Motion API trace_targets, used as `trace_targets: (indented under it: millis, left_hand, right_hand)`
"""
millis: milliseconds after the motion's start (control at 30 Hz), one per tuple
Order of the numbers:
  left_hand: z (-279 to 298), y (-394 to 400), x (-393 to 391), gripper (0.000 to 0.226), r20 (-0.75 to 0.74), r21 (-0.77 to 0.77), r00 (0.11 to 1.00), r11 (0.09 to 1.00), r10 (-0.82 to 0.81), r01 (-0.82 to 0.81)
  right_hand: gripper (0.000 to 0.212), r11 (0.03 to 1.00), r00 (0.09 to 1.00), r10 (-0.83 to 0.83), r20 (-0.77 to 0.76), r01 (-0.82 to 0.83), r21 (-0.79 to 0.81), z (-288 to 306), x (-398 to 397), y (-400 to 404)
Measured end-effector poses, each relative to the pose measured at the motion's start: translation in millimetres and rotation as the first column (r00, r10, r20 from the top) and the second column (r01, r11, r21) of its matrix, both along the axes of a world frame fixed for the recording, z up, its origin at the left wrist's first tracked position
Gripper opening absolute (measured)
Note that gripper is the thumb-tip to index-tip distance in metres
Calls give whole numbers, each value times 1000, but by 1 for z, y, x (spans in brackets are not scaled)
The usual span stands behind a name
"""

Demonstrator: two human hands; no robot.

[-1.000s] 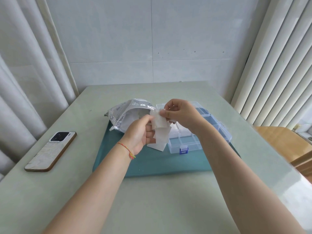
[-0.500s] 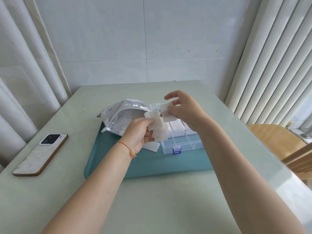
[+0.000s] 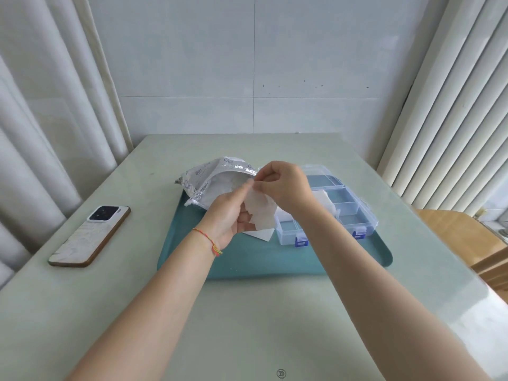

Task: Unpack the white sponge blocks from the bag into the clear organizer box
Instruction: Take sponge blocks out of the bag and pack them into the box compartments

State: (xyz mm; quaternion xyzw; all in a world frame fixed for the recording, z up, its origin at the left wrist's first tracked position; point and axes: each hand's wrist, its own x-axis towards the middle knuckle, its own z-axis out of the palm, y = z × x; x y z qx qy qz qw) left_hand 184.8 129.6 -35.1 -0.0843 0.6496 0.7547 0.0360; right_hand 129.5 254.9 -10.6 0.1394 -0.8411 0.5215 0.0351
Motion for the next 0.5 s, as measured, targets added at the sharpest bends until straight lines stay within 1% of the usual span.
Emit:
trace_targets:
  millis: [67,100,133,167,200,233,300,333,367,400,467,500]
  left_hand:
    - [-4,-6,5,17,-13,-47,999,998,40,-40]
    - [-6,-10,7,16,-18,-72,998,995,66,-67]
    - [-9,-14,9,17,-22,-90,995,991,100,-102]
    - [-12,-18,10,17,-33,-134,991,982,133,-136]
    - [-17,-22,9,16,-49,-185,984,967,170,-176]
    - [-20,-26,11,16,-72,-253,976,943,205,-216]
    - [-26,-32,15,19,-125,-381,958,880,257,-285]
    - [-28,-34,15,20,-146,-426,951,850,274,-310]
    - [-27,-33,18,18,-165,-457,944,826,285,-330]
    - [-27,-32,20,21,-188,-482,938,804,293,-348]
    - [-25,-32,24,30,-235,-507,922,771,307,-386]
    - [-25,-32,26,31,-253,-501,913,765,319,-406]
  right_hand:
    - [8,999,999,5,-38,-4,44,0,4,-7]
    - [5,996,998,-7,-62,13,88,-1,5,-9]
    - [1,986,996,-21,-88,35,160,-1,6,-10]
    - [5,964,993,-30,-112,58,259,-2,6,-10]
    - [9,923,993,-16,-119,61,381,-4,6,-11]
    - [10,859,994,15,-106,42,511,-7,8,-13]
    - [10,681,996,77,-54,-13,732,-13,17,-18]
    - [13,593,995,98,-33,-32,805,-16,23,-21]
    - [15,528,993,115,-22,-42,848,-18,27,-23]
    - [16,488,992,128,-23,-42,872,-20,32,-25]
    - [18,450,990,139,-31,-35,892,-20,36,-26]
    - [19,441,990,140,-26,-39,897,-19,38,-27]
